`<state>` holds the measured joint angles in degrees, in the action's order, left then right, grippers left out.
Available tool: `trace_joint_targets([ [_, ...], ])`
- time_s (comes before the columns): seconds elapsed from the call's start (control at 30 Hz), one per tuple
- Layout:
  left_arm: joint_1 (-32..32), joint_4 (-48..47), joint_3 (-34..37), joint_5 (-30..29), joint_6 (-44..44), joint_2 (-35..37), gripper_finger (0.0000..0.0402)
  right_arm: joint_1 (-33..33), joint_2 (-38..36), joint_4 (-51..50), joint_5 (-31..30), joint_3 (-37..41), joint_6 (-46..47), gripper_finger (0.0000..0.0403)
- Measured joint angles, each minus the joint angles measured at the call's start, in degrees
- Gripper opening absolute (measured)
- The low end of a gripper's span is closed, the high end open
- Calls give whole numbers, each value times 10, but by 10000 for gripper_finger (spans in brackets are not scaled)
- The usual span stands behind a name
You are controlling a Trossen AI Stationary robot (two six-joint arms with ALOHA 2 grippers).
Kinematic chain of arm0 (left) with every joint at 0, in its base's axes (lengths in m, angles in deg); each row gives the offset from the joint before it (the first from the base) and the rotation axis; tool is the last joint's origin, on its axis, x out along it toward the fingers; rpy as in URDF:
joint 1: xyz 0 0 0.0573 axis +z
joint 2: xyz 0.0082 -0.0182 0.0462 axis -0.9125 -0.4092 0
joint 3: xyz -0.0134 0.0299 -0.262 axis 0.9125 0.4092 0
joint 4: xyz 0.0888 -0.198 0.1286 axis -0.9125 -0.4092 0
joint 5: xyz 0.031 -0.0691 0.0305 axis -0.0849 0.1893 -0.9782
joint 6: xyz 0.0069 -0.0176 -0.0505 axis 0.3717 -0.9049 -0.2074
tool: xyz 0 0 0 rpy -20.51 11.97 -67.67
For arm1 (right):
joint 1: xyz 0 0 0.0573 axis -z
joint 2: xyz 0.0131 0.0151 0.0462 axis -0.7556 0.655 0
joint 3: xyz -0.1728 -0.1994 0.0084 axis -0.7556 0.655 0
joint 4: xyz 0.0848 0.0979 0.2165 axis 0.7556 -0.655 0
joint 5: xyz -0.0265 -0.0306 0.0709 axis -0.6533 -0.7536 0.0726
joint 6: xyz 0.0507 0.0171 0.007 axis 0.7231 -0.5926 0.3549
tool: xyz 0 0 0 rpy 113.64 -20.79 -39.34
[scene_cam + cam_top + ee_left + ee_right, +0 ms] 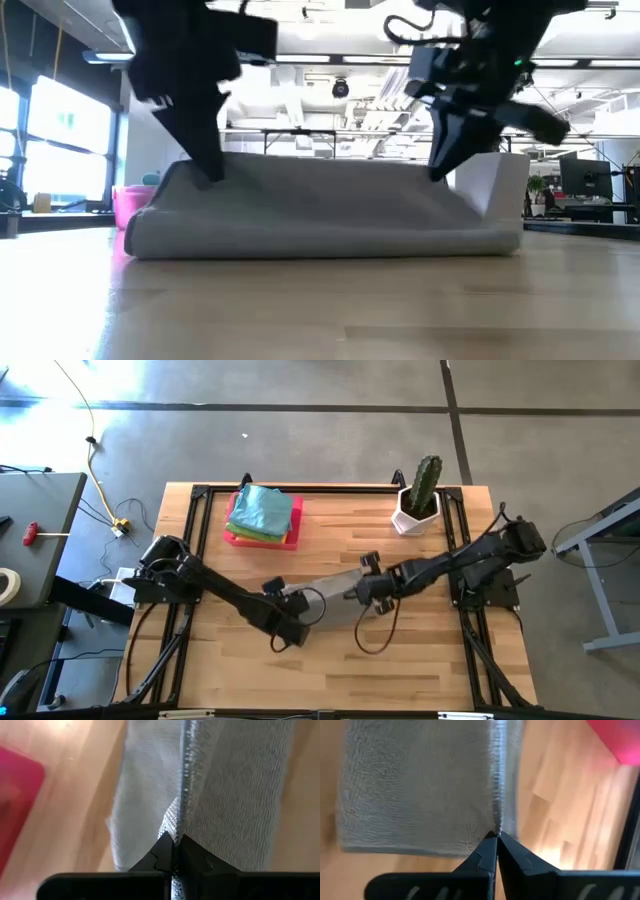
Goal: Fold microfiber towels
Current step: Fold the gray towel on the table
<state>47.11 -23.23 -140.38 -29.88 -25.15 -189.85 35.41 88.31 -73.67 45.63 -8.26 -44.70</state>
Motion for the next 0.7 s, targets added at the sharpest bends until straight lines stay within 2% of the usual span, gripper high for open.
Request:
trace_joint_targets([
  [0.23,42,6,30,9,24,0,5,64,3,39,11,0,-30,0],
  [0.47,70,4,50,0,46,0,5,102,32,67,66,0,-45,0],
  [0.6,84,6,50,4,55,0,5,115,66,70,65,0,-45,0],
  [0.7,90,5,50,4,63,0,5,121,83,78,38,0,-45,0],
])
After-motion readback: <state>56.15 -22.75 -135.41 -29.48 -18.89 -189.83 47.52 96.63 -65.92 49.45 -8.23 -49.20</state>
